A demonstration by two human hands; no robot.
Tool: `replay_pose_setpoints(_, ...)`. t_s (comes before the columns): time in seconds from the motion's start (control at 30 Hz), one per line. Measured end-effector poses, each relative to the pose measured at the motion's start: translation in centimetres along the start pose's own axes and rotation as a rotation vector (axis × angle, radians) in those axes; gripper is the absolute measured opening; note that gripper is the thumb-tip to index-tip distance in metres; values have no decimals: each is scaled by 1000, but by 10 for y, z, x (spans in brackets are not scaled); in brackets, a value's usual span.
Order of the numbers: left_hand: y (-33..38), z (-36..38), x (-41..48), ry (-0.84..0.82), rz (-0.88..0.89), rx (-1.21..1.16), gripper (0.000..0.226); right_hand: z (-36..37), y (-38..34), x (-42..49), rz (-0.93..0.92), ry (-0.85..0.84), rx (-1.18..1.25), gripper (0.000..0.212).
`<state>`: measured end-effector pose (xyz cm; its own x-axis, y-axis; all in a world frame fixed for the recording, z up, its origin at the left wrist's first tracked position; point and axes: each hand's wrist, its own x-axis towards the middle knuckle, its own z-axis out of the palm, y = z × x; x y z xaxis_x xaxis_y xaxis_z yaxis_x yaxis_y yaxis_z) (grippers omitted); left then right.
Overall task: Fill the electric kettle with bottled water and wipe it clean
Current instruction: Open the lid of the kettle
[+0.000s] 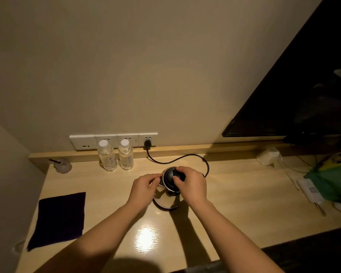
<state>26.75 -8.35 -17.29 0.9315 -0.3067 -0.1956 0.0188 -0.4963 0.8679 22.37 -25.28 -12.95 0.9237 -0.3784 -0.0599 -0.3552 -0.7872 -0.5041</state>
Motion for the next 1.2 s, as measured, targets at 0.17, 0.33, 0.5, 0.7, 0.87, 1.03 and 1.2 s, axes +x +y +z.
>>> replay_pose_setpoints(0.17,-2,9,2,88,-128,-156,28,3,-3,-4,11,47,-28,39)
replay_pose_setpoints(0.33,-2,10,2,92,-137,-194,27,0,-6,-6,-10,48,-16,36)
replay_pose_setpoints(0.5,1,10,0,72,-166,-211,28,-13,0,-1,77,-9,222,33)
replay_pose_setpoints(0.7,8,7,3,80,-249,-275,27,-45,31,5,207,-173,798,47)
replay_pose_setpoints(0.87,15,7,2,104,-273,-310,23,-52,49,14,211,-298,906,52)
replay_pose_setpoints(1.03,18,9,0,108,-305,-349,22,-64,49,16,193,-359,944,39)
replay_pose_setpoints(1.2,21,10,1,118,-327,-359,22,-63,40,8,35,-372,538,34)
